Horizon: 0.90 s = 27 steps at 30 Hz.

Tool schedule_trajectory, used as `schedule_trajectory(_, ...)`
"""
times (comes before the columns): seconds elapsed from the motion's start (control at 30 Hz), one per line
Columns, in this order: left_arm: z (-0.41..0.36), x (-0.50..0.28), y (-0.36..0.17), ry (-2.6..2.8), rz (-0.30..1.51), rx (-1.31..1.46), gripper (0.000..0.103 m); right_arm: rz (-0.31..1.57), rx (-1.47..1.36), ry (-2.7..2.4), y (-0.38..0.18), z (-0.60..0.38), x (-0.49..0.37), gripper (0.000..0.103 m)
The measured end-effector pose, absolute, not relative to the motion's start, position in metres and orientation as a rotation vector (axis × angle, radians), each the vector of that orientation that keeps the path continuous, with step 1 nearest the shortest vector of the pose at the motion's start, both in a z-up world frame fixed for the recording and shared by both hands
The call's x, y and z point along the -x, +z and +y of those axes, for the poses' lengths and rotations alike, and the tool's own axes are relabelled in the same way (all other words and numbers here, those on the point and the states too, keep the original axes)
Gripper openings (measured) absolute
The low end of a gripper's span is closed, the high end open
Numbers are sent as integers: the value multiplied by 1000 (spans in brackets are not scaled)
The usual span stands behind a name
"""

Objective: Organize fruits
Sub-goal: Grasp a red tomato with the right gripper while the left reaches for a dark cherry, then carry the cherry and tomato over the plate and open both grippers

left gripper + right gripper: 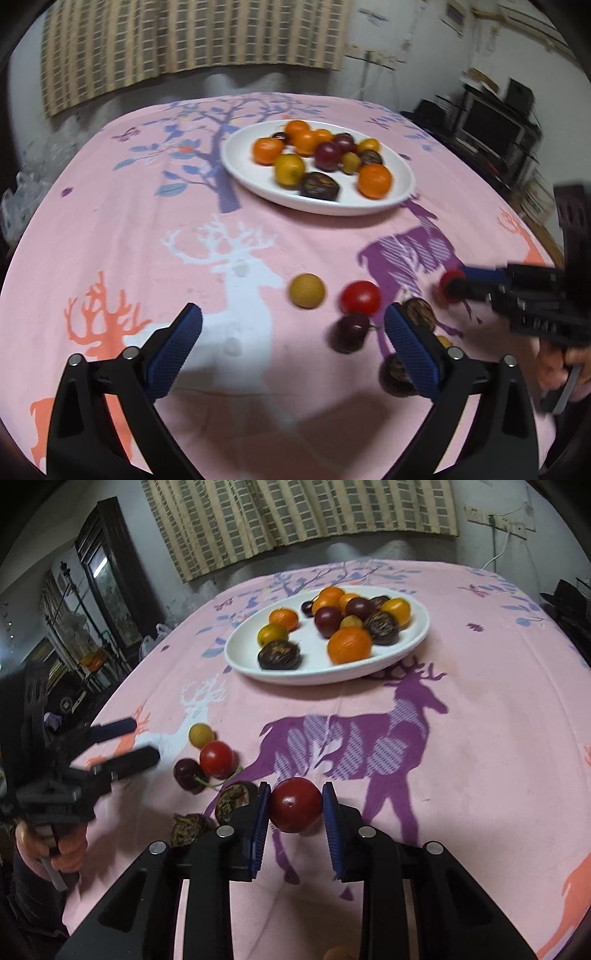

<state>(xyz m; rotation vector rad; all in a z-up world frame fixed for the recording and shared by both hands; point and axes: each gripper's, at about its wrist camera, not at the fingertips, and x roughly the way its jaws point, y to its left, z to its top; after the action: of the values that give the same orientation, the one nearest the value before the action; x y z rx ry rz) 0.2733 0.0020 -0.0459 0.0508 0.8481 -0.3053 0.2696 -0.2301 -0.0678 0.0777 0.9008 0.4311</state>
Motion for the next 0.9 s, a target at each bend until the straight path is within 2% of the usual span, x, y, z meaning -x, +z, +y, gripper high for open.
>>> schedule_trajectory(0.07, -10, -271, -50, -362, 867, -84, 68, 899, -85, 431, -67, -231, -269, 29)
schedule_trajectory(0.2, -22, -270, -60, -381, 884, -136, 56, 898, -85, 435, -66, -232, -268, 29)
schedule_trajectory(0.53, -29, -276, -76, -399, 924, -140, 34, 887, -83, 438, -62, -232, -267, 29)
schedule_trajectory(0.57, -29, -275, -76, -398, 923, -142, 26, 888, -83, 437, -62, -232, -267, 29)
schedule_trajectory(0.7, -19, -270, -68, -404, 924, -86, 26, 878, -88, 434, -62, -235, -266, 29)
schedule_trajectory(0.9, -7, -291, -16, -429, 839, -25, 26, 819, -106, 436, -41, -235, -289, 29)
